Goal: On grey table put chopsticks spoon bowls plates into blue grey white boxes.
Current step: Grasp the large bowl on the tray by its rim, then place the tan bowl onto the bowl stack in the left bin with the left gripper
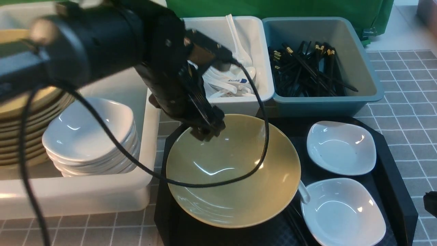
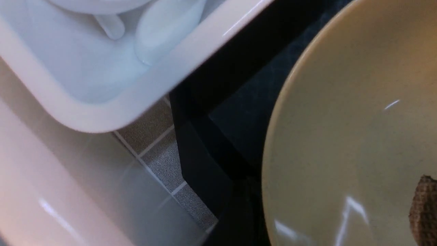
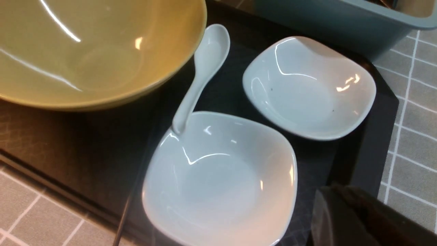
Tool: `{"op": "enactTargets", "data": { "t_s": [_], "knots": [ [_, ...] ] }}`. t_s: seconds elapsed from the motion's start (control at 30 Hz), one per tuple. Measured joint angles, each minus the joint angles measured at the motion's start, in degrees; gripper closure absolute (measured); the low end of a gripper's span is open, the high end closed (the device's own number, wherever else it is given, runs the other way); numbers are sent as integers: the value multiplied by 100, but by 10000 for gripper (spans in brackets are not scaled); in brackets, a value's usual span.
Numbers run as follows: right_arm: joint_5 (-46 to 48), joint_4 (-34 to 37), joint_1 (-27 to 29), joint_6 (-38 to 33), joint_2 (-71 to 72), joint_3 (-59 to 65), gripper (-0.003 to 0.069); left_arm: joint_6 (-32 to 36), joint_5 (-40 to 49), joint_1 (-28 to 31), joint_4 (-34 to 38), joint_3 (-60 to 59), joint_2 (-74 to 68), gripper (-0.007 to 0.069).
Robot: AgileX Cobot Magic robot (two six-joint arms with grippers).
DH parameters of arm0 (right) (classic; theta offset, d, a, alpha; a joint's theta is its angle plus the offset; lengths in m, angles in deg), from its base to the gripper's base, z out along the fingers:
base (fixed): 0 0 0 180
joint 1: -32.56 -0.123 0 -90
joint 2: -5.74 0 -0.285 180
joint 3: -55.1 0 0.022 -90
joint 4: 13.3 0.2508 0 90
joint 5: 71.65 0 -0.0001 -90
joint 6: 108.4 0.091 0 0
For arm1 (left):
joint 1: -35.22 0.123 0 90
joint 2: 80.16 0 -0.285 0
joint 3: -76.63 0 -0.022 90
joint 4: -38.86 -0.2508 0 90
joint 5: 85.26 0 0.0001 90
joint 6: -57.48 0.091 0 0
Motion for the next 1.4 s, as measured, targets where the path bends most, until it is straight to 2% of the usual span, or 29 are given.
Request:
{"op": "enactTargets", "data": {
  "t_s": [0.17, 0.4, 0.5, 0.53, 0.6, 0.77, 1.0, 1.13, 1.23, 1.3, 1.37, 1.4],
  "knots": [
    [0, 0, 0, 0, 0, 0, 622, 1, -229, -20, -148, 35, -577, 45],
    [-14, 0, 0, 5, 0, 0, 622, 156, -159, -20, 123, 35, -1115, 92],
    [-20, 0, 0, 5, 0, 0, 622, 285, -153, -14, 129, 35, -1188, 148],
    [-20, 0, 0, 5, 0, 0, 622, 285, -174, -1, 184, 49, -1188, 218],
    [-33, 0, 0, 5, 0, 0, 622, 285, -174, 5, 295, 90, -1152, 280],
    [-40, 6, 0, 5, 0, 0, 622, 285, -90, 5, 426, 107, -965, 366],
    [-45, 6, 0, 5, 0, 79, 622, 503, 219, -11, 978, 116, -331, 596],
    [-65, 6, 0, 5, -12, 116, 622, 906, 189, 31, 1343, 116, 113, 620],
    [-83, 6, 0, 5, -17, 122, 622, 1018, 240, 317, 1837, 111, 548, 621],
    [-83, 6, 0, 5, -17, 122, 622, 1034, 197, 685, 2159, 106, 931, 621],
    [-88, 6, 0, 5, -17, 122, 622, 1034, 100, 1288, 2383, 106, 1398, 621],
    [-88, 6, 0, 5, -17, 122, 622, 1034, 88, 1352, 2397, 106, 1501, 621]
  ]
}}
